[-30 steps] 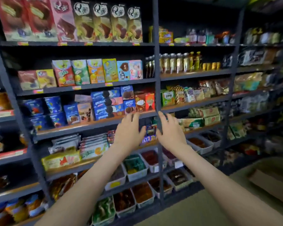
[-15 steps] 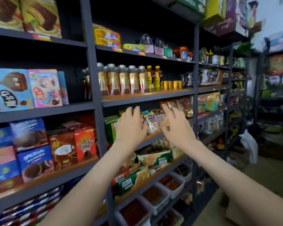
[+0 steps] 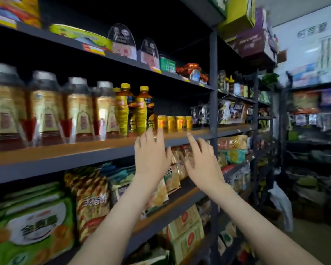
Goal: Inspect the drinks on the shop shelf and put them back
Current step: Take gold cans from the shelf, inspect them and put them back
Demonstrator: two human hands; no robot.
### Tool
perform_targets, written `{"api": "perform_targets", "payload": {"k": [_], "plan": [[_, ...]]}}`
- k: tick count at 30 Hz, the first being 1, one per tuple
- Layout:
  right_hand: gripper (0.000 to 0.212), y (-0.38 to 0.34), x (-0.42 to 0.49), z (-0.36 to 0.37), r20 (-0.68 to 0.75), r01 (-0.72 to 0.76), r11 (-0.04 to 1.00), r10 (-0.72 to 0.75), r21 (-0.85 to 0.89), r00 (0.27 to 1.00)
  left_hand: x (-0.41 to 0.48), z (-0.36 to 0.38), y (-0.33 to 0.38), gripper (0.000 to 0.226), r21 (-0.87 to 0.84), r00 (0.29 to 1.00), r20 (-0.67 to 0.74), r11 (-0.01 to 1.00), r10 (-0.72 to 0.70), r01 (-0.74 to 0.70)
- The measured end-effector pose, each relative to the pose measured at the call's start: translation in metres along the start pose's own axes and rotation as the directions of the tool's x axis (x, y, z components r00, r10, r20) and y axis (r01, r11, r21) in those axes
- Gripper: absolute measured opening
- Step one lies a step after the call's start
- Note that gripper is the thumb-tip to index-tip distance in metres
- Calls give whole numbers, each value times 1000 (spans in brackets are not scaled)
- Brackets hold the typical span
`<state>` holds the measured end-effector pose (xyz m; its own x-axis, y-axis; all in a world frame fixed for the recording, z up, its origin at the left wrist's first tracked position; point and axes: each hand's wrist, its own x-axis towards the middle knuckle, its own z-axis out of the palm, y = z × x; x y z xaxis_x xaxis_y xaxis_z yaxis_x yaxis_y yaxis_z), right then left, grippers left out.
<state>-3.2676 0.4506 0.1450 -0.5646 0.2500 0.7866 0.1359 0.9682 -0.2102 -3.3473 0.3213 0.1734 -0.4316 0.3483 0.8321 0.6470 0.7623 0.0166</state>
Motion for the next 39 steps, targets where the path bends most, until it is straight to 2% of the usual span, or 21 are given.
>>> {"api": "perform_targets", "payload": {"k": [3, 7, 12, 17, 20, 25, 29, 34, 39], "plan": [[70, 51, 47, 32, -41, 16, 1000, -16, -2, 999, 44, 63, 19, 61, -27, 993, -114, 1000, 4, -7], [66, 116, 113, 63, -78, 44, 999, -45, -4, 996, 105, 123, 46, 65, -49, 980, -193, 998, -42, 34], [67, 176, 177, 100, -128, 80, 990, -65, 115, 990, 153, 181, 73, 68, 102, 973, -232, 994, -14, 38], [64, 206, 229, 127, -186, 222, 944, -178, 246, 966, 178, 212, 85, 68, 305, 964, -262, 944, -40, 122], [65, 215, 248, 139, -192, 318, 898, -269, 305, 944, 188, 224, 95, 61, 412, 955, -294, 895, -47, 171], [71, 224, 279, 143, -45, 394, 845, -406, 361, 913, 206, 228, 108, 52, 510, 940, -305, 808, -150, 295], [73, 225, 291, 140, 104, 394, 808, -482, 439, 870, 208, 231, 109, 47, 567, 947, -300, 775, -119, 277], [69, 225, 299, 135, 259, 294, 776, -500, 559, 827, 209, 234, 108, 45, 612, 941, -331, 745, -63, 265], [60, 222, 299, 135, 239, 237, 724, -489, 648, 839, 207, 236, 104, 43, 619, 937, -347, 744, -30, 253]]}}
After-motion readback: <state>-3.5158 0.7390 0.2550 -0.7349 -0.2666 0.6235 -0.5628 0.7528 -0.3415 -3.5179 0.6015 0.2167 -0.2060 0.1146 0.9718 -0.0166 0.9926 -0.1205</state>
